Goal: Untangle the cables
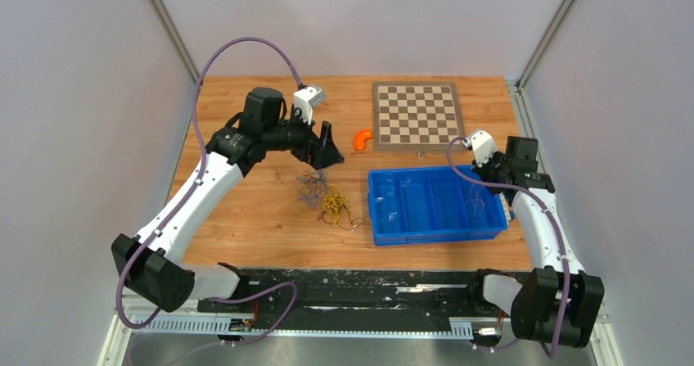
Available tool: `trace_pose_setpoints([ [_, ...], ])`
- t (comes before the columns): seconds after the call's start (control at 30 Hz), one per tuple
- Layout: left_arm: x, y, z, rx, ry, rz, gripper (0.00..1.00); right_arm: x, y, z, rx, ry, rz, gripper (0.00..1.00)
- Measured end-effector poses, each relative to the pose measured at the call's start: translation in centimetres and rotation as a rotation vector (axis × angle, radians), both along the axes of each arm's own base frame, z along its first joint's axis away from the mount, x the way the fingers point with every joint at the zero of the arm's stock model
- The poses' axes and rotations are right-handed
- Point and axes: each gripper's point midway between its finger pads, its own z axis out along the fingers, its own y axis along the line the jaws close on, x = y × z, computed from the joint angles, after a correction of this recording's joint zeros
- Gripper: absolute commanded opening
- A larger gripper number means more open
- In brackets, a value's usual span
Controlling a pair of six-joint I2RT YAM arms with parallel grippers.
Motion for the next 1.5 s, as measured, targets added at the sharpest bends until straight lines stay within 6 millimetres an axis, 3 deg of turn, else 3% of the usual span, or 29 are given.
trace_pose_setpoints([
  [0.3, 0.2, 0.3, -0.3, 0.001, 0.001, 0.011, 1.00, -2.1, 1.0, -4.1, 0.018, 0.111, 0.012, 0.01],
  [0.47, 0.4, 0.6, -0.6, 0.005, 0.009, 0.022, 1.00, -2.6, 1.4, -5.3, 0.064, 0.191, -0.014, 0.25],
  [0.7, 0.9, 1.8, -1.0, 0.013, 0.033, 0.062, 1.00, -1.2, 1.9, -1.4, 0.111, 0.144, -0.037, 0.58],
  [0.83, 1.3, 2.6, -1.5, 0.020, 0.059, 0.084, 1.00, -1.5, 2.1, 0.2, 0.127, 0.134, -0.043, 0.80],
  [1.0, 1.8, 4.1, -3.5, 0.052, 0.146, 0.115, 1.00, -1.8, 3.5, 3.2, 0.199, 0.132, -0.004, 0.88],
  [1.13, 2.8, 6.2, -6.0, 0.064, 0.250, 0.166, 0.84, -1.3, 6.9, 7.0, 0.363, 0.098, 0.087, 0.88],
  [1.23, 3.2, 7.8, -8.9, 0.066, 0.345, 0.203, 0.74, -1.0, 10.8, 8.6, 0.505, 0.121, 0.179, 0.87],
  [1.37, 3.2, 8.8, -12.8, 0.090, 0.437, 0.203, 0.65, -1.1, 18.0, 7.8, 0.643, 0.249, 0.326, 0.86],
  [1.5, 3.7, 8.3, -14.7, 0.107, 0.403, 0.108, 0.60, -1.7, 24.3, 5.8, 0.700, 0.390, 0.425, 0.86],
])
